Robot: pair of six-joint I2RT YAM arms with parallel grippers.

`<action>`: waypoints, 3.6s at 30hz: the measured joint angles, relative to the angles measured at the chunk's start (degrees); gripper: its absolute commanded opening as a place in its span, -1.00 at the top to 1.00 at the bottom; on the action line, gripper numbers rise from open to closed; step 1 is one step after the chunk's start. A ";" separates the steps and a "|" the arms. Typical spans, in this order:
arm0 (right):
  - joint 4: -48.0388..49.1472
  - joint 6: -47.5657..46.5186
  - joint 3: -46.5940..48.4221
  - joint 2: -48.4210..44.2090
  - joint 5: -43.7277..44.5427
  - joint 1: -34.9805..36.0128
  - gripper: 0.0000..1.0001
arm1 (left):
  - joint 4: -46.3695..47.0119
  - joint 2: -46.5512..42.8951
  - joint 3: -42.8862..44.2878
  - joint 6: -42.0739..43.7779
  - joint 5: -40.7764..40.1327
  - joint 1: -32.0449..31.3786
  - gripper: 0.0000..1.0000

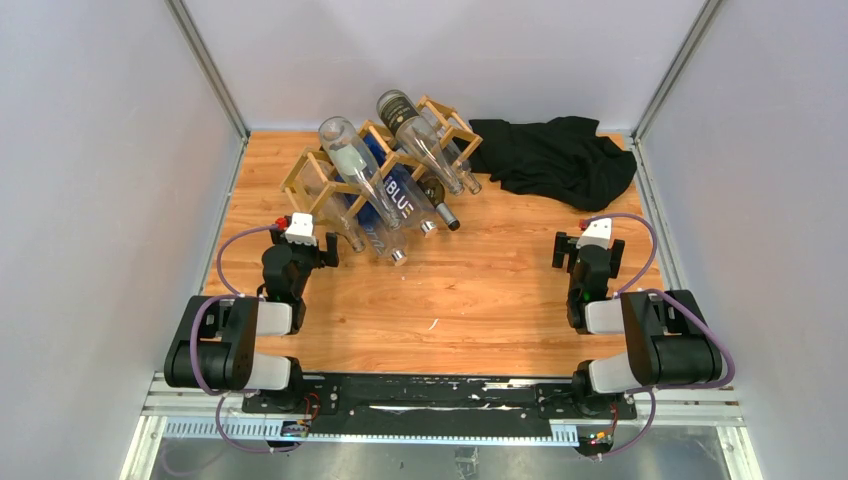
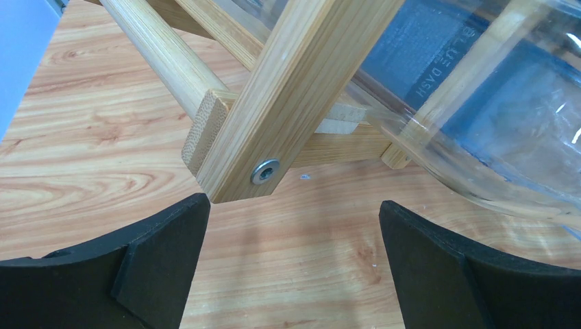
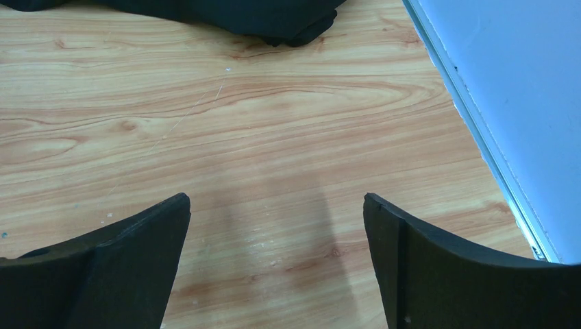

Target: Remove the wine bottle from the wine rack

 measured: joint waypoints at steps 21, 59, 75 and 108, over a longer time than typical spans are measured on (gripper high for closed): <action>-0.02 -0.02 0.00 -0.09 0.02 0.02 -1.00 | 0.00 0.00 0.00 0.00 0.02 0.00 -1.00; -63.65 20.13 57.31 -8.79 -17.53 9.25 -0.99 | -59.69 -18.40 23.61 12.41 3.80 3.26 -1.00; -78.03 13.70 82.20 14.12 -23.10 24.52 -1.00 | -86.14 -24.04 34.86 23.30 10.10 3.32 -1.00; -92.96 13.11 103.06 29.00 -29.73 29.00 -1.00 | -104.37 -13.31 61.18 21.51 24.37 3.30 -1.00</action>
